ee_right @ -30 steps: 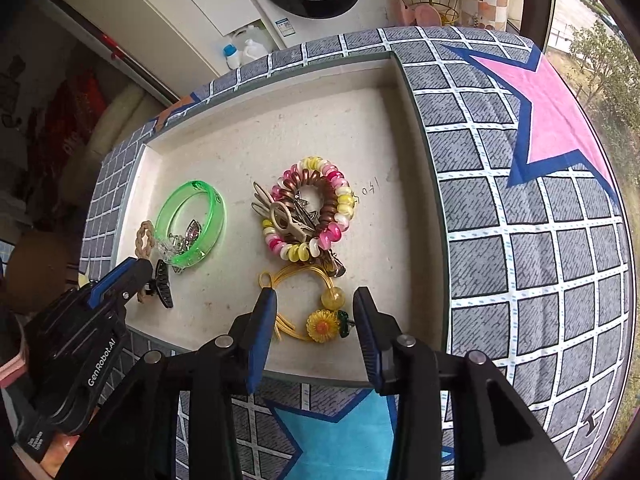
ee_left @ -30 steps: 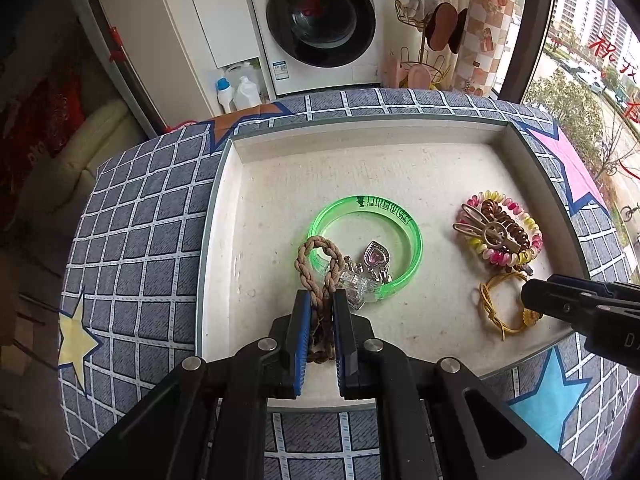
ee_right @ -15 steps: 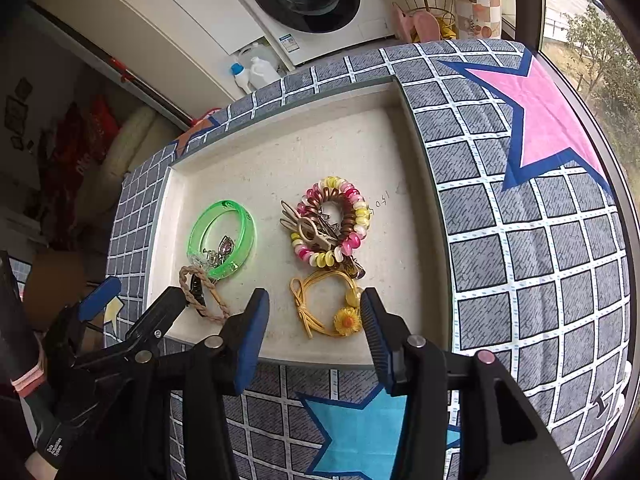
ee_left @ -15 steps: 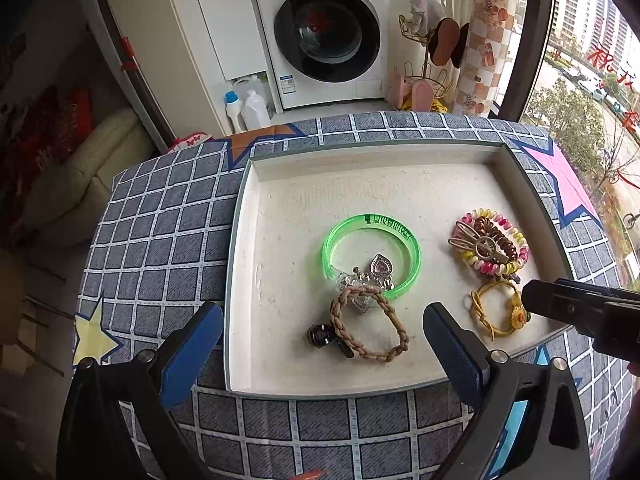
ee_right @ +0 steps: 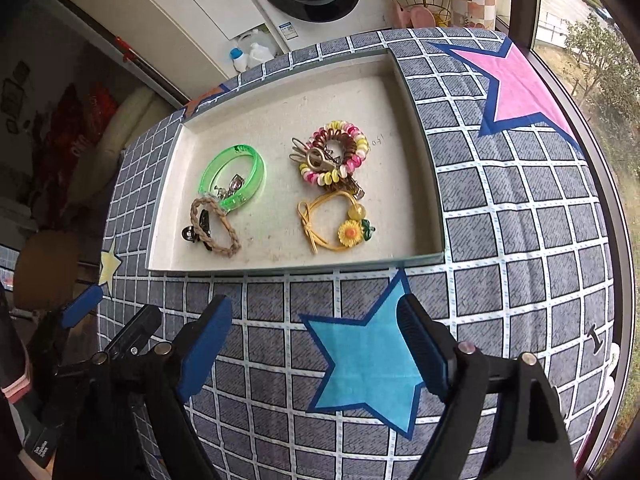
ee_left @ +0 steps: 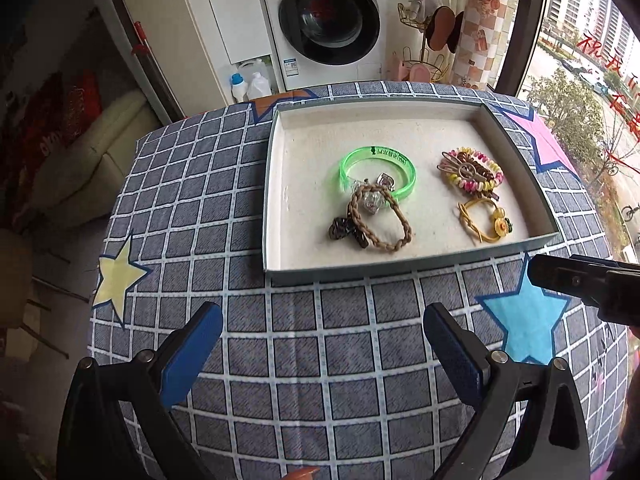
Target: Organize jewelry
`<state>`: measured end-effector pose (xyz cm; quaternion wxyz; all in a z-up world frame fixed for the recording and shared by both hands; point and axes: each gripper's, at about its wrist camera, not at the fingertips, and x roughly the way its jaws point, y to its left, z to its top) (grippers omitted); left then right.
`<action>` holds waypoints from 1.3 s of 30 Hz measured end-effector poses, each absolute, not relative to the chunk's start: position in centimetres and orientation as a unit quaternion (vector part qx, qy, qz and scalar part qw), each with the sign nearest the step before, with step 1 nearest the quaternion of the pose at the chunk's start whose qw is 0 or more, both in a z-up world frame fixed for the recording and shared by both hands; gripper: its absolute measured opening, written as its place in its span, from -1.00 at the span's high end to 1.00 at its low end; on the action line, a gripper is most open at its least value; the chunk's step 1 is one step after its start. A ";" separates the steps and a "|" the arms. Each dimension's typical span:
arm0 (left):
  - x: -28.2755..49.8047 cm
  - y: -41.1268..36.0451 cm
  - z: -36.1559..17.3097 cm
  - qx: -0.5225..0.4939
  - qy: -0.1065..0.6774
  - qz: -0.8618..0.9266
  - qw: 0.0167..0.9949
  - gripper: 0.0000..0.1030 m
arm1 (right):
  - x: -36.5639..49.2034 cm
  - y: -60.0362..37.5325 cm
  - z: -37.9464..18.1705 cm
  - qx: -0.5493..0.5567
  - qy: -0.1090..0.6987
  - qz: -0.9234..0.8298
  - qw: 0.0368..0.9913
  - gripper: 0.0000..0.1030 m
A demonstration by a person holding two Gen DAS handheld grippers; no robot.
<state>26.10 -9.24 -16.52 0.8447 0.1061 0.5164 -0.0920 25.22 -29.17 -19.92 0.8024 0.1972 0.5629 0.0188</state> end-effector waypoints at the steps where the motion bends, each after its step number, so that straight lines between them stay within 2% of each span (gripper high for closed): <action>1: 25.4 -8.9 -16.4 0.103 0.520 -0.091 0.843 -1.00 | 24.6 -28.9 -19.9 0.195 0.564 0.019 0.802 -0.68; 14: 17.5 -4.9 -12.2 0.084 0.519 -0.088 0.846 -1.00 | 16.4 -25.0 -17.1 0.159 0.568 0.008 0.807 -0.70; 30: 12.1 -1.8 -5.4 0.064 0.485 -0.082 0.868 -1.00 | 9.8 -22.9 -9.9 0.124 0.533 -0.019 0.837 -0.70; 39: 9.7 -1.1 -2.3 0.062 0.456 -0.094 0.883 -1.00 | 7.1 -21.7 -5.3 0.094 0.487 -0.043 0.867 -0.70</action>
